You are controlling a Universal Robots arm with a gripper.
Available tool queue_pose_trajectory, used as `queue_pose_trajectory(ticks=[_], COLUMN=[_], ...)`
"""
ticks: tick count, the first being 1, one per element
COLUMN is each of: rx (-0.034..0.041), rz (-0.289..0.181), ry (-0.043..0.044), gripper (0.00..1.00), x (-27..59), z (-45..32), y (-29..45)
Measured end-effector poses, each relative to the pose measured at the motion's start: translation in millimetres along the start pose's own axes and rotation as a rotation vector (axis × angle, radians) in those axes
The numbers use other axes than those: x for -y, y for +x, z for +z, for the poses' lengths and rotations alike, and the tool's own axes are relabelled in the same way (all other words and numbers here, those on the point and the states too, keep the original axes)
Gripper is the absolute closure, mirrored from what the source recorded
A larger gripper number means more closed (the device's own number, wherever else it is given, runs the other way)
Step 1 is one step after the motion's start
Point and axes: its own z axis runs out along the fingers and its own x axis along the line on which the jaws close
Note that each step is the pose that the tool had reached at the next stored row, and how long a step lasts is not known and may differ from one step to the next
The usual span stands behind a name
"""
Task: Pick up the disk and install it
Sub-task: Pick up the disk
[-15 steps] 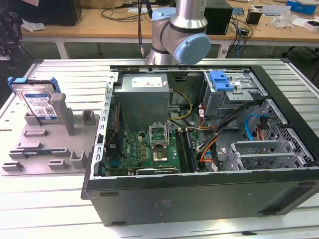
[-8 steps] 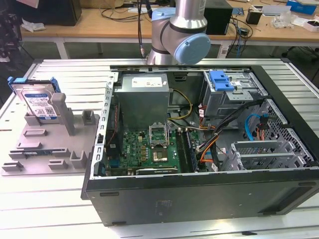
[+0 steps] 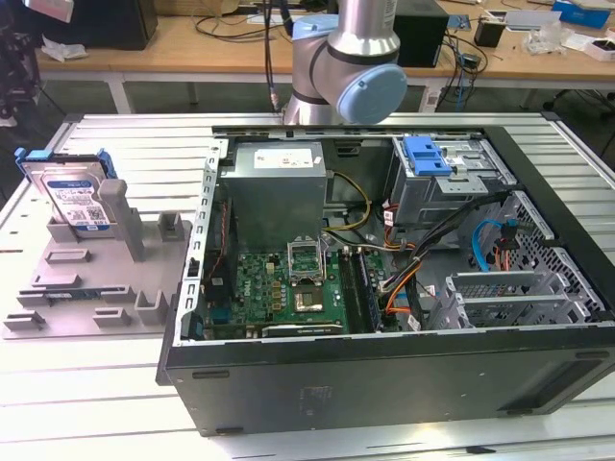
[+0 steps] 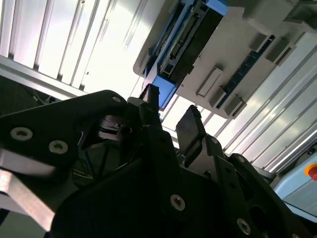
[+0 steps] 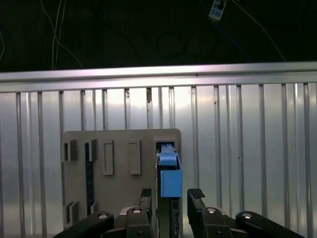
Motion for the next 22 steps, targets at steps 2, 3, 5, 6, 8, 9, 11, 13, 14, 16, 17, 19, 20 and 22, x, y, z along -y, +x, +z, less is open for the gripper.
queue_pose_trajectory(ticks=[2, 3, 5, 6, 8, 9, 11, 13, 14, 16, 17, 19, 20, 22], rx=[0.0008, 0.0011, 0.0021, 0.0025, 0.0034, 0.0041, 0.0052, 0.006, 0.0062, 0.0065, 0.0068, 0.0073, 0.0077, 0.0083], rz=[0.001, 0.001, 0.003, 0.003, 0.005, 0.007, 0.009, 0.009, 0.01, 0.011, 0.012, 0.013, 0.014, 0.015], ry=[-0.0001, -0.0002, -0.0003, -0.0003, -0.0002, -0.0004, -0.0004, -0.0004, -0.0006, -0.0006, -0.0007, -0.0008, -0.0009, -0.0009], gripper=[0.58, 0.58, 0.58, 0.58, 0.58, 0.58, 0.58, 0.58, 0.58, 0.58, 0.58, 0.58, 0.58, 0.58], x=[0.0, 0.0, 0.1, 0.1, 0.2, 0.2, 0.2, 0.3, 0.4, 0.4, 0.4, 0.4, 0.4, 0.4], z=[2.1, 3.1, 4.7, 5.2, 6.4, 7.2, 8.7, 9.7, 10.4, 11.9, 13.3, 15.0, 15.8, 17.4], y=[0.6, 0.6, 0.5, 0.5, -0.2, -0.8, -2.3, -2.8, -3.1, -3.2, -3.3, -3.4, -3.6, -4.1])
